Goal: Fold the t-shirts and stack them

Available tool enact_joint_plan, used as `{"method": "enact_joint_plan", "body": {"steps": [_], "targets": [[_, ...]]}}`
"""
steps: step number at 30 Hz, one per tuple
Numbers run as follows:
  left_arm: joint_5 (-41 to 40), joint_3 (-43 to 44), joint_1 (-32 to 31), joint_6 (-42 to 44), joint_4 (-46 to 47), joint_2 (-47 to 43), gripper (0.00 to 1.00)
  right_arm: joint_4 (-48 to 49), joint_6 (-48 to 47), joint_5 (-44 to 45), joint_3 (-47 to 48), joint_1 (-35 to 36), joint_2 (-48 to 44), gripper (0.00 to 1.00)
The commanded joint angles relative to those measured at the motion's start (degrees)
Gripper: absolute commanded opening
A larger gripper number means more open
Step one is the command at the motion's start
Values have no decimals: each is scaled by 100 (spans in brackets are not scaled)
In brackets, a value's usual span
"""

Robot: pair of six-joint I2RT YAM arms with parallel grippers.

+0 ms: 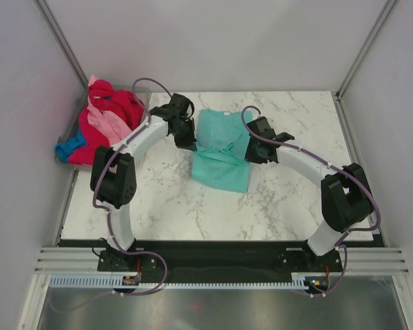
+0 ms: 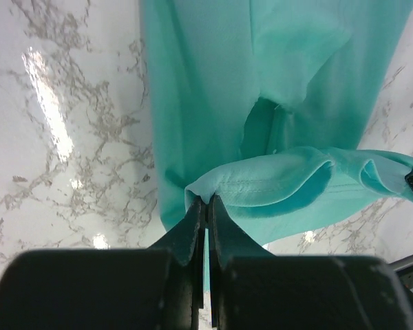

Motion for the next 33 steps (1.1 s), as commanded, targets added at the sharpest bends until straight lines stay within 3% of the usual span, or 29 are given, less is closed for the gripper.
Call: {"method": "enact_joint_plan", "body": {"steps": [1,19,22,25,27,28,31,33], "targets": [[61,559,98,402,-134,178,2,102,-287,-90,414,-109,163,0],[237,1939,239,762,-196,1742,3,419,-586,-398,959,-496,1200,0],[237,2334,257,806,-266,1848,7,410,-692,-494,1231,-610,1394,0],[193,2774,283,859,-476,2007,20,384,-780,-670,1557,-707,1561,0],[88,3063,292,903,-652,2060,34,357,-929,-854,1794,-786,1648,16],[18,3108,292,903,-827,2016,38,366,-1025,-933,1960,-839,1675,41],[-342,2838,274,842,-925,1438,46,305,-1412,-1259,2215,-935,1649,79],[-727,2276,196,710,-917,746,52,234,-1544,-1330,2260,-988,1474,85]]}}
